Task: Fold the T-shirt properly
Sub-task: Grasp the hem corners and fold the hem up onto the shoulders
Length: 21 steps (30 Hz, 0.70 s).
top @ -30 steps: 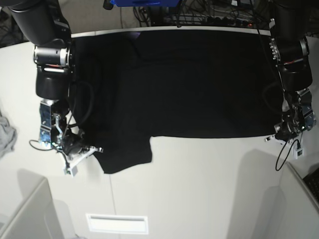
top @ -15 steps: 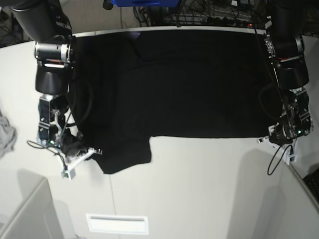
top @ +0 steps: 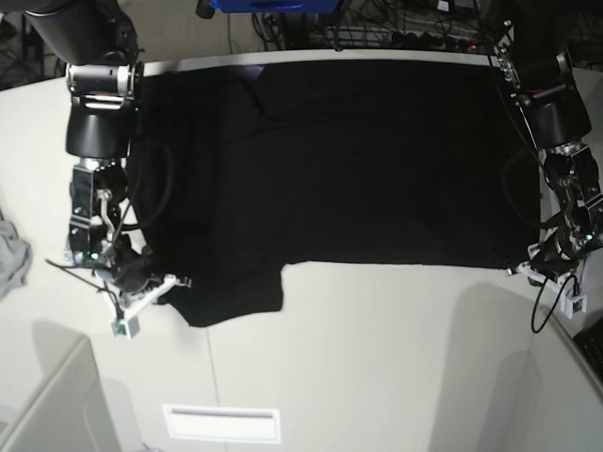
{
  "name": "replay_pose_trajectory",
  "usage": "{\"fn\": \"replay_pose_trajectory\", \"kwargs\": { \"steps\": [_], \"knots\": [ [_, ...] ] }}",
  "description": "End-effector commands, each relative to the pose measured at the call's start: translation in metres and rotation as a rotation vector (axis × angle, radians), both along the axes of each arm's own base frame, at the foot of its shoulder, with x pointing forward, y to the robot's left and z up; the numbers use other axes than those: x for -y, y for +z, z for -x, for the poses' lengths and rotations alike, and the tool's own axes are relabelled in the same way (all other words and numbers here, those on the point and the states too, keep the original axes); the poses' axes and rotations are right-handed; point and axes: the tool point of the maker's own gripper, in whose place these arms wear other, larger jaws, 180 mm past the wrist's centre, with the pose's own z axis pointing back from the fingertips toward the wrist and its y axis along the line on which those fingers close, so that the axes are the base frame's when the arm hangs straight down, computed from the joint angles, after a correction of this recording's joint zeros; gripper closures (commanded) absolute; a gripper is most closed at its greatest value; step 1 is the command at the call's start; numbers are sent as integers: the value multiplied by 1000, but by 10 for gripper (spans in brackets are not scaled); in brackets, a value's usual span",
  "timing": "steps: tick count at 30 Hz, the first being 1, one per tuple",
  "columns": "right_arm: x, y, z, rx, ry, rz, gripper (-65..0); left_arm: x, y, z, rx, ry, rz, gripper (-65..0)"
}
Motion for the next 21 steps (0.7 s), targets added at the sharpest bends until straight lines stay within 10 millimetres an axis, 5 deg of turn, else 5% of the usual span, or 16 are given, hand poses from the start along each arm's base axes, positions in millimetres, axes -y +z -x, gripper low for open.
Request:
{"fn": "replay_pose_trajectory", "kwargs": {
  "steps": [1,6,12,21],
  "knots": [
    [4,27,-16,85,-8,-2,0,-16,22,-4,55,27,-29,0],
    [2,30,-7,106,2,11,0,-28,31,7,50,69,-9,0],
    [-3,37,10,140,23,30,0,-18,32,29,51,10,-60,0],
    [-16,46,60,167,75,68,0,-7,31,77,52,-1,-125,0]
  ]
}}
